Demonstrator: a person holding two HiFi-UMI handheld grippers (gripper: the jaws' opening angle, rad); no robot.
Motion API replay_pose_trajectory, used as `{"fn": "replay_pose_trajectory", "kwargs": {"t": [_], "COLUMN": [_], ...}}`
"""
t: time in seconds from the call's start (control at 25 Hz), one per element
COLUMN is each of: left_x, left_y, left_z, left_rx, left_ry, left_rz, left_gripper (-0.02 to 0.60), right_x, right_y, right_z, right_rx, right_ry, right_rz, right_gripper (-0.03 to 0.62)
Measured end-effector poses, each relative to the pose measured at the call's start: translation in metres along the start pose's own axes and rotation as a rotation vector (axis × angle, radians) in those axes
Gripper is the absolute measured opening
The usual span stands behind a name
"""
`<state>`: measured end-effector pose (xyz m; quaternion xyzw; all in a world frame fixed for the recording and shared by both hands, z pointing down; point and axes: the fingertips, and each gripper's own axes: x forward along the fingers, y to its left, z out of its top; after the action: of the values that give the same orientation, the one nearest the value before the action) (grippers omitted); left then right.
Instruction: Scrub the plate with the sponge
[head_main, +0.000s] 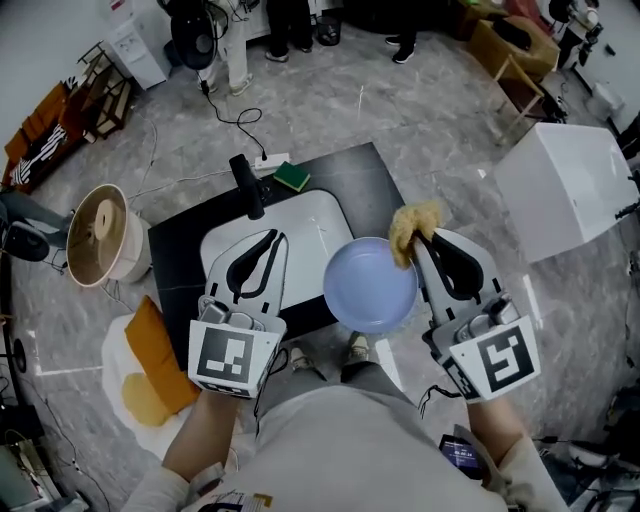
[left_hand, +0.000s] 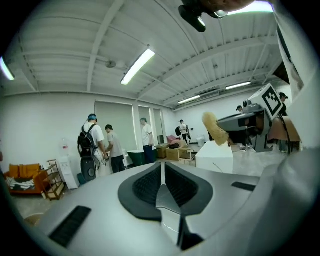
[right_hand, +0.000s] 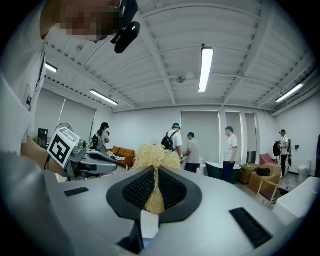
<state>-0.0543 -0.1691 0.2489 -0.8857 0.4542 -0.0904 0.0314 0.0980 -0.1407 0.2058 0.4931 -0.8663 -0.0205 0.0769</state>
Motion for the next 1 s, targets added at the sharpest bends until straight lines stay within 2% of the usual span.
{"fn": "replay_pose_trajectory", "kwargs": {"t": [0.2, 0.28, 0.48, 1.0], "left_x": [-0.011, -0.016, -0.022, -0.029], "left_y": [-0.003, -0.004, -0.007, -0.004], "left_z": [0.027, 0.034, 0.048, 0.041], "left_rx": [0.005, -0.006, 0.024, 0.050], "left_ry": [-0.068, -0.076, -0.106, -0.087], "left_rz": [-0.004, -0.014, -0.023, -0.016], "left_gripper": [0.032, 0.032, 0.028, 0.028], "right_x": [-0.016, -0.021, -0.029, -0.024], "right_y": [0.005, 0.009, 0.017, 0.022], "right_z": [0.032, 0.039, 0.051, 0.046], "right_rx": [-0.027, -0.043, -0.047, -0.036], "right_ry": [-0.093, -0.109, -0.130, -0.117], "right_rz": [-0.035, -0.035, -0.036, -0.043], "right_gripper": [0.048, 0.048, 0.048, 0.048]}}
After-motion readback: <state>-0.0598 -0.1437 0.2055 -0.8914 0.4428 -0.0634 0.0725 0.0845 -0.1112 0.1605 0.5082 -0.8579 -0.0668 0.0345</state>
